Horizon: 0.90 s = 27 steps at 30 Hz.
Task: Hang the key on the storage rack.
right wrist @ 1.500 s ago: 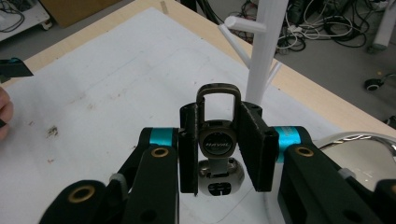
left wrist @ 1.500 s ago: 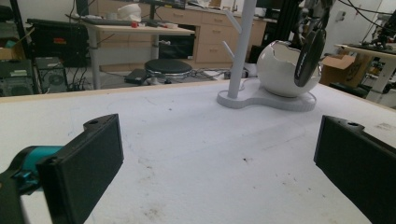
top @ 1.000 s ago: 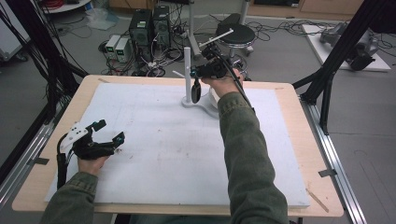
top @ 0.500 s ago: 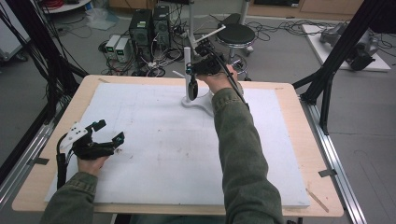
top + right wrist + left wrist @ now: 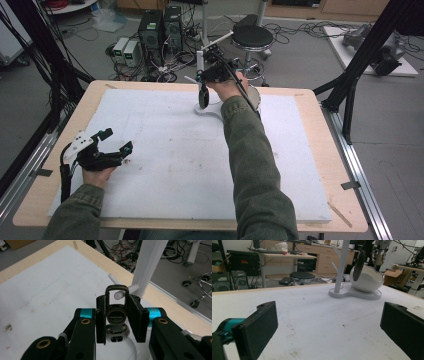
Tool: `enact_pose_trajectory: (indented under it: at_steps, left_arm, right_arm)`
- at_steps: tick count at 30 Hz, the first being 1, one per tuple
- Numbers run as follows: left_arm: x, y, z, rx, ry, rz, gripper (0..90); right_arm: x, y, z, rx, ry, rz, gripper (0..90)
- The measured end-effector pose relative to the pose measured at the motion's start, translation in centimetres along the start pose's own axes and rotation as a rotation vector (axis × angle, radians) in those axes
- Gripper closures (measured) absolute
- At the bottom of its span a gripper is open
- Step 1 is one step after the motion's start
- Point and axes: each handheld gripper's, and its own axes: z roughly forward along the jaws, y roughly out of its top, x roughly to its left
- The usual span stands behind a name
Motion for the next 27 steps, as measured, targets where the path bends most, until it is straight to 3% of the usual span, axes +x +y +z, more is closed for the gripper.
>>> enact_pose_trajectory:
  at_steps: [13,14,15,17,20,23,27]
  left_arm:
    - [0.1,0.0,-0.1,-0.003,0.004,-0.003,1.8]
    - [0.1,0.0,-0.1,-0.003,0.004,-0.003,1.8]
    - [0.1,0.0,-0.1,-0.002,0.003,0.000,1.8]
    - [0.1,0.0,-0.1,-0.001,0.003,0.000,1.8]
    - [0.1,0.0,-0.1,0.000,0.003,0.000,1.8]
    - [0.0,0.0,0.0,-0.001,0.003,-0.002,1.8]
    - [0.0,0.0,-0.1,0.002,0.002,0.000,1.8]
  right_arm:
    - [0.1,-0.3,0.5,0.005,-0.023,-0.005,67.7]
    - [0.1,-0.3,0.3,0.004,-0.030,-0.001,59.9]
    - [0.1,-0.3,0.3,0.004,-0.030,-0.001,59.9]
    - [0.2,-0.3,-0.1,-0.011,-0.061,0.007,51.5]
    - [0.5,-0.3,-0.5,-0.016,-0.059,0.001,41.6]
    - [0.8,-0.2,-0.8,-0.022,-0.046,0.000,35.0]
    - [1.3,-0.2,-1.4,-0.044,-0.064,-0.010,27.7]
